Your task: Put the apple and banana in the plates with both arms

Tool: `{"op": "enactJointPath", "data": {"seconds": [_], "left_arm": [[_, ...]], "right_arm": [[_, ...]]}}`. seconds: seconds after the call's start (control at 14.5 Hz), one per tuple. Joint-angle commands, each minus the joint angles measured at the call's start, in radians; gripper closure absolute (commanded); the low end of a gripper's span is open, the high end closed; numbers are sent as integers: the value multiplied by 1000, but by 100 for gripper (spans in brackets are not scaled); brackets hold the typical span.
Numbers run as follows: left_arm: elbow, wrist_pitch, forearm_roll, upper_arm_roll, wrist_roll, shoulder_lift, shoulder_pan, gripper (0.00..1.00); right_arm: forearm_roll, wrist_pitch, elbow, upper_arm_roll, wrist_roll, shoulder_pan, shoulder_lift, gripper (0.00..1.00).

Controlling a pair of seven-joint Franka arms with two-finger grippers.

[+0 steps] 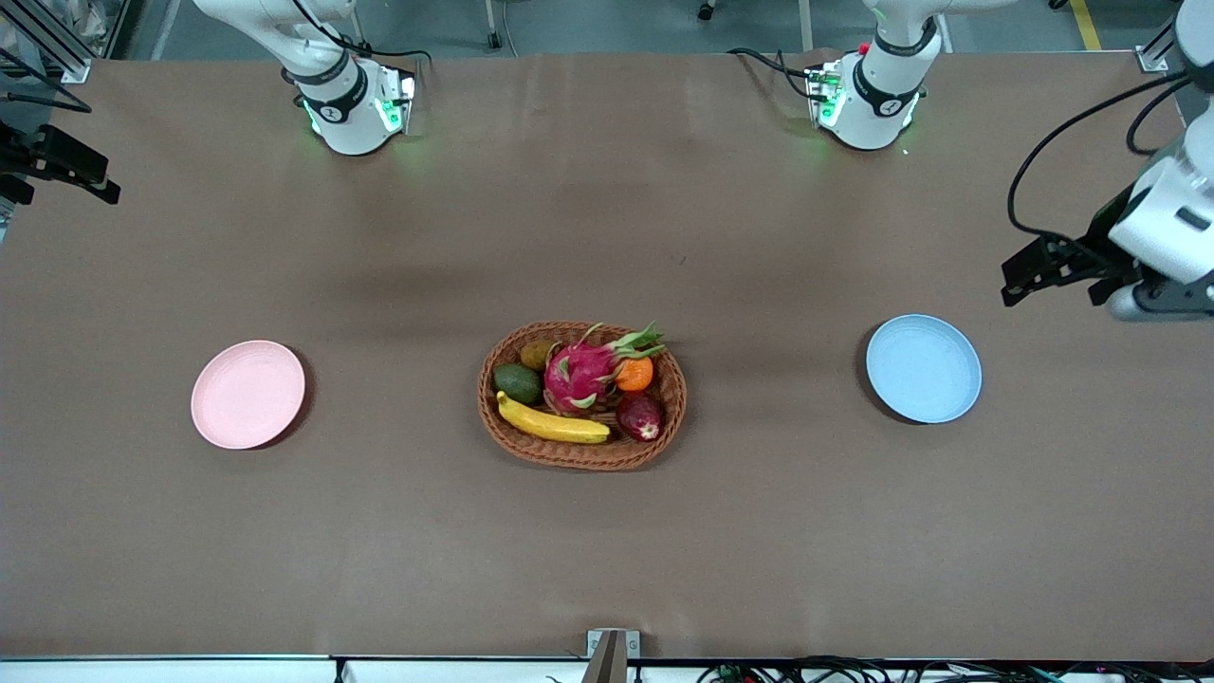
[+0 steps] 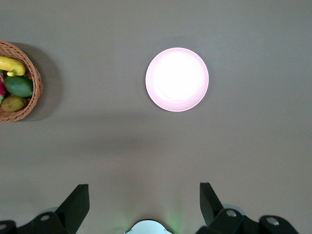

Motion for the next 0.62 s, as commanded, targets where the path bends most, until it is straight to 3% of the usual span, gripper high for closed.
{"op": "enactJointPath", "data": {"seconds": [0.0, 0.35, 0.55], "left_arm": [[18, -16, -6, -3, 16, 48, -4, 0], [27, -1, -49, -12, -20, 163, -59, 0], [70, 84, -87, -14, -216, 270, -154, 0]], "right_arm": [[14, 5, -28, 7, -10, -9, -30, 0], [18, -26, 17, 10, -7, -7, -21, 0], [16, -18, 24, 9, -9, -13, 12, 0]]}}
